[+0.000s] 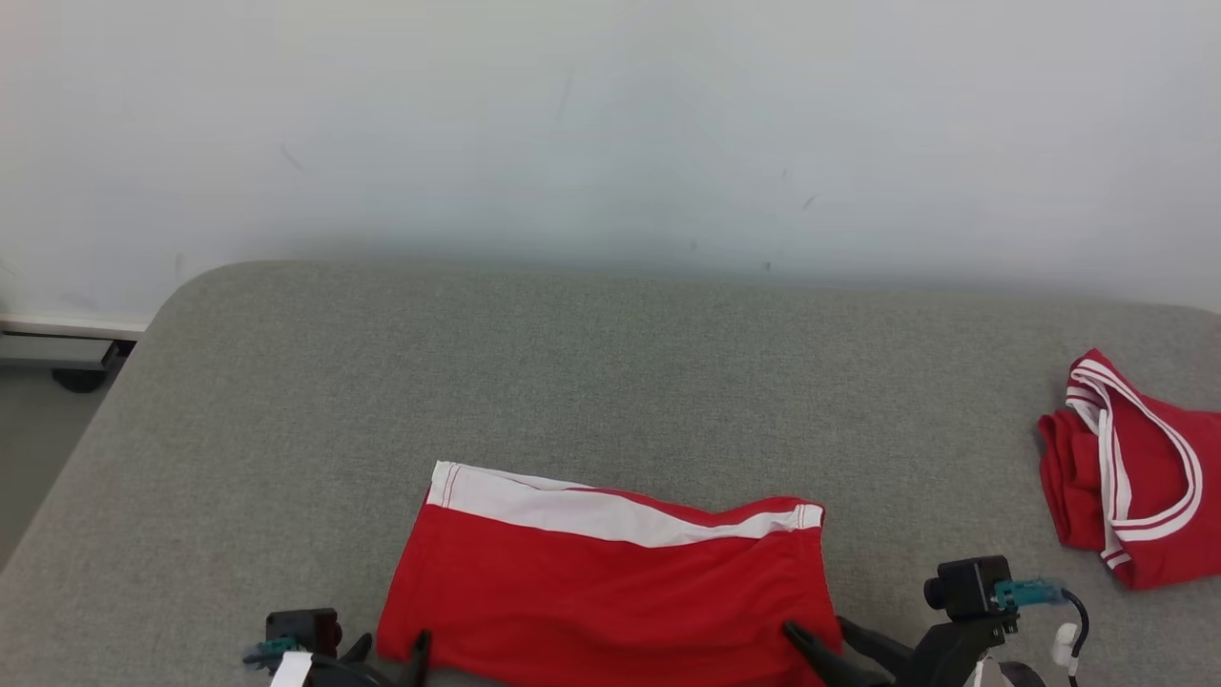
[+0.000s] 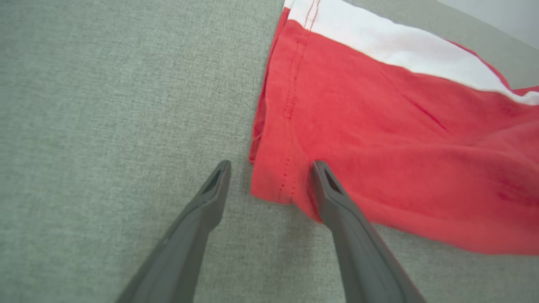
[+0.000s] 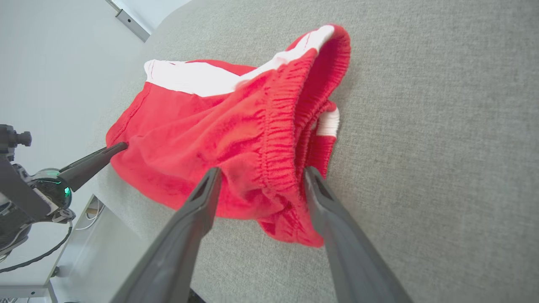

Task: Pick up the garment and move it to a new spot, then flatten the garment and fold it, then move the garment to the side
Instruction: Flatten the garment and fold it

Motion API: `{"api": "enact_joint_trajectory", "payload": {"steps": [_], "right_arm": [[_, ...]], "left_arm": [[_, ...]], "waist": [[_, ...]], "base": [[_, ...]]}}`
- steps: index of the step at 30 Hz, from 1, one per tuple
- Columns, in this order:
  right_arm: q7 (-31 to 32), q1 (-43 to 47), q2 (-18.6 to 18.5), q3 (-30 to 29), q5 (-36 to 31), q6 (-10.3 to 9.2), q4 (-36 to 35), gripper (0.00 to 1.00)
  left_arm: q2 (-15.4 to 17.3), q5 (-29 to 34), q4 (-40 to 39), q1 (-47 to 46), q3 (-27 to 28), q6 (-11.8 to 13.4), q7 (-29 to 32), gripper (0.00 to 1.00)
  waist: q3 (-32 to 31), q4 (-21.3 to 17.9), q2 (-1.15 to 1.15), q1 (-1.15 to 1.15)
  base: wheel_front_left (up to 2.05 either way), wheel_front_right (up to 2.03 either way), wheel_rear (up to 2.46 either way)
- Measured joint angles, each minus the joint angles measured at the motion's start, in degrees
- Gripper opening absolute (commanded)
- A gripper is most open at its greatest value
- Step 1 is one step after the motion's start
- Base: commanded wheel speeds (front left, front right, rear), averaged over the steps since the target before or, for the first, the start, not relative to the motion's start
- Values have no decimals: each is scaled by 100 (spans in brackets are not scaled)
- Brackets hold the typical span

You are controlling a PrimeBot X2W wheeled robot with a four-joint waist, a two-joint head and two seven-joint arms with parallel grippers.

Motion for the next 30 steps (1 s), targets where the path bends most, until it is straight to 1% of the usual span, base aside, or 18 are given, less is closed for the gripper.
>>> {"api": "enact_joint_trajectory", "payload": {"steps": [3, 5, 6, 10, 12, 14, 18, 19, 21, 25, 30], "right_arm": [[25, 184, -96, 10, 153, 0, -301, 100], [16, 286, -164, 11, 190, 0, -438, 100], [-107, 308, -219, -78, 189, 0, -491, 100], [-412, 308, -335, -303, 78, -20, -591, 100], [-584, 315, -369, -383, -22, -105, -610, 100], [-761, 371, -377, -514, -22, -149, -673, 100], [-1095, 533, -387, -693, -23, -320, -781, 100], [-1160, 591, -387, -730, -23, -355, -798, 100], [-1269, 670, -379, -753, -24, -390, -831, 100], [-1548, 892, -392, -912, -26, -533, -900, 100], [-1616, 982, -421, -969, -127, -638, -1047, 100]], "left_arm": [[69, -7, -105, 85, 58, 10, -22, 100], [123, -9, -159, 159, 70, 69, -43, 100], [202, -9, -268, 240, 143, 177, -45, 100], [392, 23, -586, 327, 243, 445, -52, 100], [500, 103, -780, 374, 288, 621, -51, 100], [587, 186, -1043, 422, 379, 823, -52, 100], [719, 454, -1641, 642, 526, 1218, -52, 100], [737, 497, -1819, 700, 577, 1270, -53, 100], [790, 600, -2128, 866, 645, 1322, -60, 100], [894, 854, -2732, 1256, 767, 1400, -60, 100], [1044, 1200, -3445, 1606, 969, 1419, -60, 100]], "waist": [[-53, -38, 0, 0], [-78, -65, 0, 0], [-97, -97, 0, 0], [-126, -167, 0, 0], [-134, -203, 0, 0], [-142, -236, 0, 0], [-140, -287, 0, 0], [-145, -289, 0, 1], [-153, -309, 0, 1], [-166, -332, 0, 1], [-156, -360, 0, 1]], "base": [[0, 0, 0], [0, 0, 0], [0, 0, 0], [0, 0, 0], [0, 0, 0], [0, 0, 0], [0, 0, 0], [0, 0, 0], [0, 0, 0], [0, 0, 0], [0, 0, 0]]}}
